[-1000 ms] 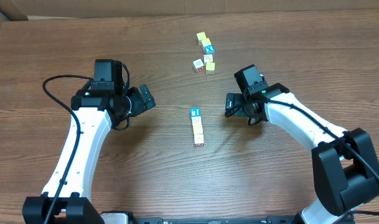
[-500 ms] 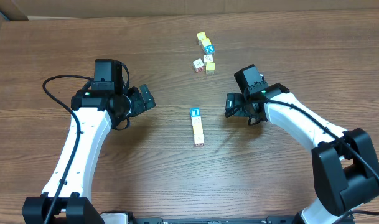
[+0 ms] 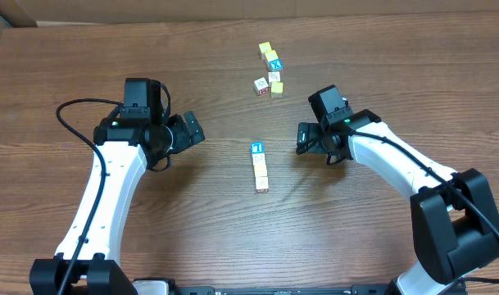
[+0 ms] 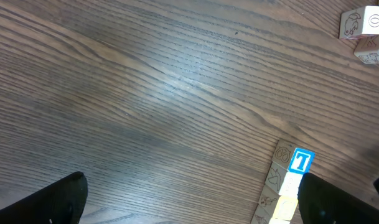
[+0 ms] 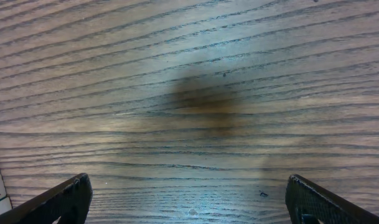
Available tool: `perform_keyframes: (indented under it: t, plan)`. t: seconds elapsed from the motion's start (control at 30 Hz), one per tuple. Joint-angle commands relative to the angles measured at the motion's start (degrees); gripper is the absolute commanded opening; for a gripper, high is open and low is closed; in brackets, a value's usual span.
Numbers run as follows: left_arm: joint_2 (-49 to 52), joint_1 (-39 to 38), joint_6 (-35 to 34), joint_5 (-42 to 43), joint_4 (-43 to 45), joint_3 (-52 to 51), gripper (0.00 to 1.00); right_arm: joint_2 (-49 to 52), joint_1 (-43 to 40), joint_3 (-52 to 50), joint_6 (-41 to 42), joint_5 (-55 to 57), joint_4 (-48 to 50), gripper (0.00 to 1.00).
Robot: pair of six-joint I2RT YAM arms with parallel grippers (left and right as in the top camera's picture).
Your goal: Flip 4 blocks
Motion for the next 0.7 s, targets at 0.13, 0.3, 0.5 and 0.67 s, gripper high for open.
perform_keyframes:
  t: [0.13,0.3,0.5,0.67]
  plan:
    - [0.46,-0.04,0.63,-0.61,0.0,0.42,1.0,-4.85,0.13,1.2,-0.39,0.79,0.17,1.0]
    - [0.46,-0.04,0.63,-0.61,-0.02,0.42,1.0,-12.04,0.11,1.2,-0.39,0.79,0.17,1.0]
    - [0.46,-0.04,0.63,-0.63,-0.02,0.42,1.0,-22.62,0.11,1.2,-0.39,0.79,0.17,1.0]
    - [0.46,-0.04,0.63,-0.61,-0.02,0.42,1.0,-31.08,0.11,1.2,-0.39,0.79,0.17,1.0]
